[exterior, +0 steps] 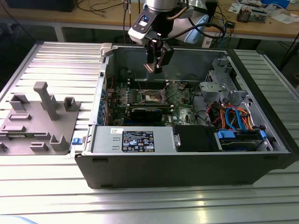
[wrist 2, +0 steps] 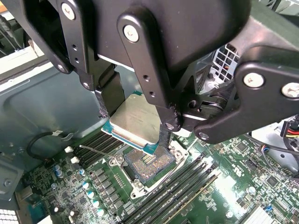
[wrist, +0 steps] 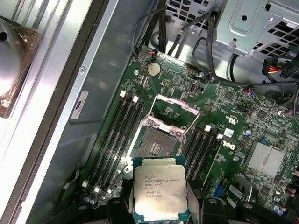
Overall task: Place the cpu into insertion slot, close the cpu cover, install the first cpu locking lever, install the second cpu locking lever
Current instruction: 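Place the cpu into insertion slot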
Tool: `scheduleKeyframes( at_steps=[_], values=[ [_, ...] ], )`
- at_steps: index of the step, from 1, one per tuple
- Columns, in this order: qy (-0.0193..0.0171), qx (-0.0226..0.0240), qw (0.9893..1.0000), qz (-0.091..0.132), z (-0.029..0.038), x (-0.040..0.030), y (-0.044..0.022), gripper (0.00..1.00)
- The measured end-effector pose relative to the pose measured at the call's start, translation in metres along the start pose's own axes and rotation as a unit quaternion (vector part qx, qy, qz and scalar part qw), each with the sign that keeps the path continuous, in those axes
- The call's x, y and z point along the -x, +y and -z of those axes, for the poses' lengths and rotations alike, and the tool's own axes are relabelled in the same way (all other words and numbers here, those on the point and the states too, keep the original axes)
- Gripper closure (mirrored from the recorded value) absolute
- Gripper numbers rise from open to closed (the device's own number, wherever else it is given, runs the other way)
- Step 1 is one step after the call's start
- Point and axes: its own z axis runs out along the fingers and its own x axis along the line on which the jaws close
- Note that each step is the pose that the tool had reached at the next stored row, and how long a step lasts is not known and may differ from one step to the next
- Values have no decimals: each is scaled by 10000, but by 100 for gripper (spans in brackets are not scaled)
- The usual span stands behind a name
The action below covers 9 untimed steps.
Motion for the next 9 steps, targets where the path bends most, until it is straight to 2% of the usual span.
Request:
scheduleKeyframes(
  at_steps=[9],
  values=[
    [-1, 1, 10000, -58, 0, 0, 0, 46]
  ],
)
